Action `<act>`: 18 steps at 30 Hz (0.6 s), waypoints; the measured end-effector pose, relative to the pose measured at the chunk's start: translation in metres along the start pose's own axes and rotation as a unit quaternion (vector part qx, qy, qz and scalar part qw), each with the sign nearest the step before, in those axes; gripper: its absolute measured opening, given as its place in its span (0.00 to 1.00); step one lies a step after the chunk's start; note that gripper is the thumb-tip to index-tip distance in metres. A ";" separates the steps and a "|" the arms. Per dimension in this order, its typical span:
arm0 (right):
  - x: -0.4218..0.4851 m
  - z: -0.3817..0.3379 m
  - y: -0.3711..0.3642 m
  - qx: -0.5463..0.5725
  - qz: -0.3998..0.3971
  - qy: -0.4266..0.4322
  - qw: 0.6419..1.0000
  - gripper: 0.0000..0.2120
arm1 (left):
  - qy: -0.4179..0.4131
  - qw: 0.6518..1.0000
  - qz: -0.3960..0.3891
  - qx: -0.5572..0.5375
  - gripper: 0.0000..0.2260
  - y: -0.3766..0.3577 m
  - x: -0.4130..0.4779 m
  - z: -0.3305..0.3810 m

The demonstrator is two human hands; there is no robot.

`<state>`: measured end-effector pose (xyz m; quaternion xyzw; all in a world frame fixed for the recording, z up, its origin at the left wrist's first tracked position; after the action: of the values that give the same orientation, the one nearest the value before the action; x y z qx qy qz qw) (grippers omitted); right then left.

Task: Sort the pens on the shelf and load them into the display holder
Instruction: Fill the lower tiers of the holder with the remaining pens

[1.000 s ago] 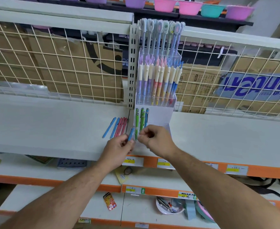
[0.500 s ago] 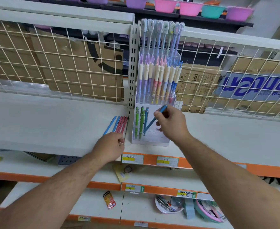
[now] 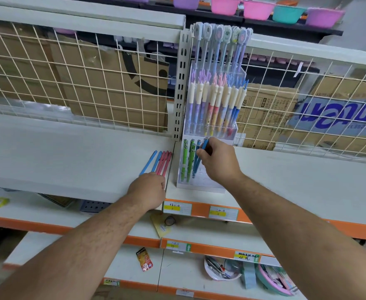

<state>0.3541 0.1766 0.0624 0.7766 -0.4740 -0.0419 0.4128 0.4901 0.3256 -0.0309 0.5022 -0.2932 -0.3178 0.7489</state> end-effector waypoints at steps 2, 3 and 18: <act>0.000 0.002 -0.002 -0.012 -0.002 -0.001 1.000 0.09 | 0.001 1.000 0.000 -0.002 0.05 0.000 0.000 0.000; -0.001 0.004 -0.003 -0.020 -0.007 -0.003 1.000 0.09 | 0.001 1.000 -0.001 -0.004 0.05 0.000 0.000 -0.001; -0.004 0.013 -0.023 -0.150 -0.075 0.044 0.985 0.09 | -0.011 1.000 -0.002 0.014 0.04 -0.004 0.004 0.001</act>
<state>0.3619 0.1767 0.0370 0.7402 -0.3845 -0.1091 0.5407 0.4917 0.3207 -0.0334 0.5094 -0.3048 -0.3205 0.7382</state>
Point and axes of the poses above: each hand's wrist, its own x-axis towards the middle knuckle, its own y-axis out of the back of the hand, z = x × y, the point moved 3 cm from there along x, towards the middle knuckle, and after that the axes turned 8 degrees about z, right-handed, at the moved point
